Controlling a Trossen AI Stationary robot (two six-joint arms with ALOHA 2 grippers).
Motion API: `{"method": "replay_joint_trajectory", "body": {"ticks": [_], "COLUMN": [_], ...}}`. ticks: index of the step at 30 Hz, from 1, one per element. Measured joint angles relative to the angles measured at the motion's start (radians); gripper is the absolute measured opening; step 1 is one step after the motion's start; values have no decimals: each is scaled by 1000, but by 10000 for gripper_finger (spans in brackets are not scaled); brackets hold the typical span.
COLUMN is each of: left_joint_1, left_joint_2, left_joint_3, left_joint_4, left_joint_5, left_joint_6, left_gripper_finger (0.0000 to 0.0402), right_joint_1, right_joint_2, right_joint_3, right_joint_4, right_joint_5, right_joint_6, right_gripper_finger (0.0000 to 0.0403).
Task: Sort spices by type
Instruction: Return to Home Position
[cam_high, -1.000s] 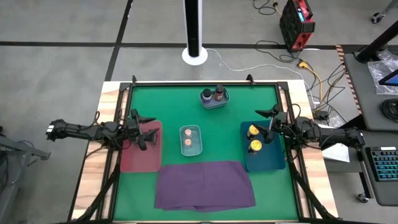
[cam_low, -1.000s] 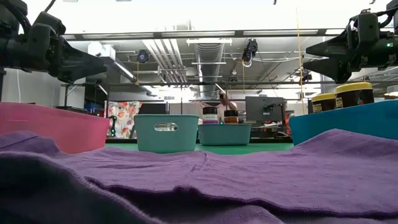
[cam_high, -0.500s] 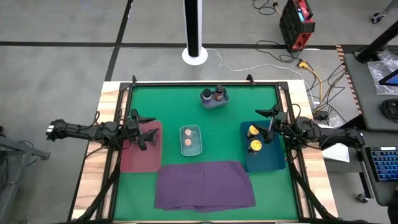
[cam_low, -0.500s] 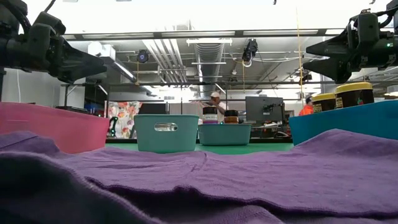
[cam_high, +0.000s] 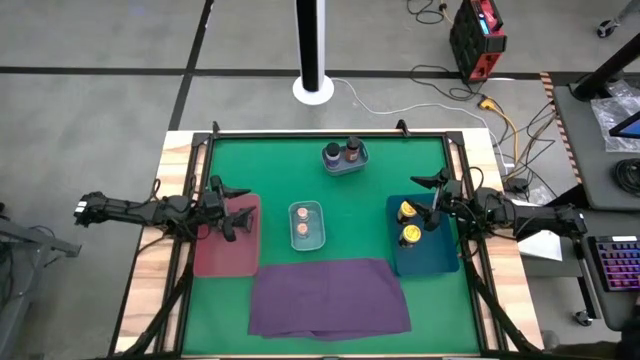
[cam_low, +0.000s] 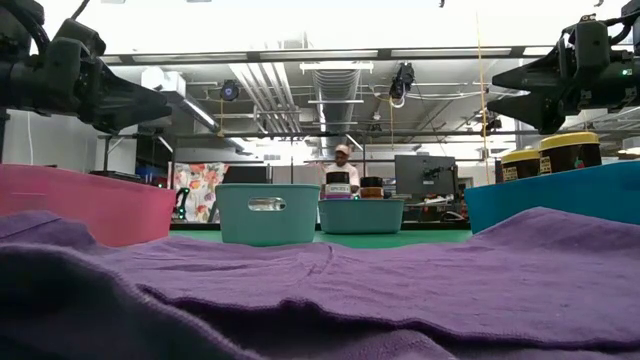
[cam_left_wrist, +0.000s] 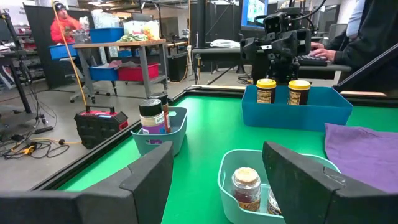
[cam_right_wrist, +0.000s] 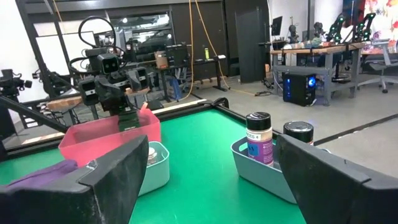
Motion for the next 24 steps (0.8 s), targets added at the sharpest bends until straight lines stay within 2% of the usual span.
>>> {"method": "replay_joint_trajectory", "body": {"ticks": [24], "left_joint_1": [0], "left_joint_2": [0], "left_joint_3": [0], "left_joint_4": [0], "left_joint_5": [0], "left_joint_6": [0], "left_gripper_finger": [230], "right_joint_1": [0], "right_joint_2": [0], "right_joint_3": [0], "right_joint_4": [0], "right_joint_5": [0], "right_joint_6": [0], "right_gripper_finger": [306]}}
